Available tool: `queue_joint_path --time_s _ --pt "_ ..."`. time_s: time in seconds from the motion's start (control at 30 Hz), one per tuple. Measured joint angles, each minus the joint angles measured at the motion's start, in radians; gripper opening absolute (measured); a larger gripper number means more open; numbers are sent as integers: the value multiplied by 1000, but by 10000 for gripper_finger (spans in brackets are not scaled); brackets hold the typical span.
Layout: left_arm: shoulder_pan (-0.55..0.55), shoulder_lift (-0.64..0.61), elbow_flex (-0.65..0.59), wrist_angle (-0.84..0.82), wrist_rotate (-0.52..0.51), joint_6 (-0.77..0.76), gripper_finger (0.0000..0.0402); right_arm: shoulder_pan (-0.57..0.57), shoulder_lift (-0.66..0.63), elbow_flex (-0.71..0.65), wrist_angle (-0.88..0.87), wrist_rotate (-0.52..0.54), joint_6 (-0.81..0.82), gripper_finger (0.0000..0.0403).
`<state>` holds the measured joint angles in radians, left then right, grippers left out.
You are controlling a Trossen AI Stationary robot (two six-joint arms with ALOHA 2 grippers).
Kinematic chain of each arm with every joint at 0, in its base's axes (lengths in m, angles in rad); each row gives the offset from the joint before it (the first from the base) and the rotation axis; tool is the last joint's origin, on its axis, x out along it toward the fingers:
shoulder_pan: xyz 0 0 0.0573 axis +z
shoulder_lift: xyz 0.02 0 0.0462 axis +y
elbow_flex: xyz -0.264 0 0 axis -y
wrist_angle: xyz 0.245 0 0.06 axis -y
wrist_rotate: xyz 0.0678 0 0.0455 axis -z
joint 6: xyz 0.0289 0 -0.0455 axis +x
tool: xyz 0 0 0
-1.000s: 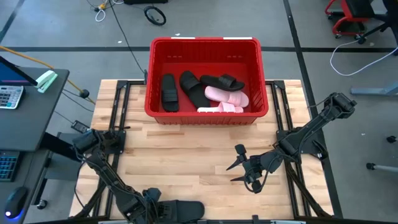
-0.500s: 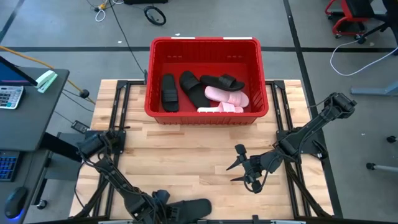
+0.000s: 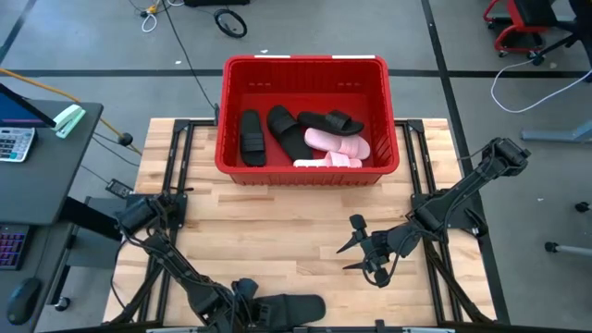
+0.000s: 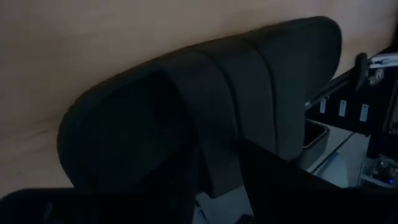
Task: Pick and place slides into bin
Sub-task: Put the black slide into the red bin
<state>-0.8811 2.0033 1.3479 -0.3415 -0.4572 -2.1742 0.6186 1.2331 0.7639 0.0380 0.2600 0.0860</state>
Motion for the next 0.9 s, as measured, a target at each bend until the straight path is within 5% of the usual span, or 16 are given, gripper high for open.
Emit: queue_joint_path --time_s 0.5,0.9 --pt "107 0 0 154 -34 370 110 0 0 0 -1 0 0 206" --pt "272 -1 0 357 125 764 83 0 0 0 -8 0 2 206"
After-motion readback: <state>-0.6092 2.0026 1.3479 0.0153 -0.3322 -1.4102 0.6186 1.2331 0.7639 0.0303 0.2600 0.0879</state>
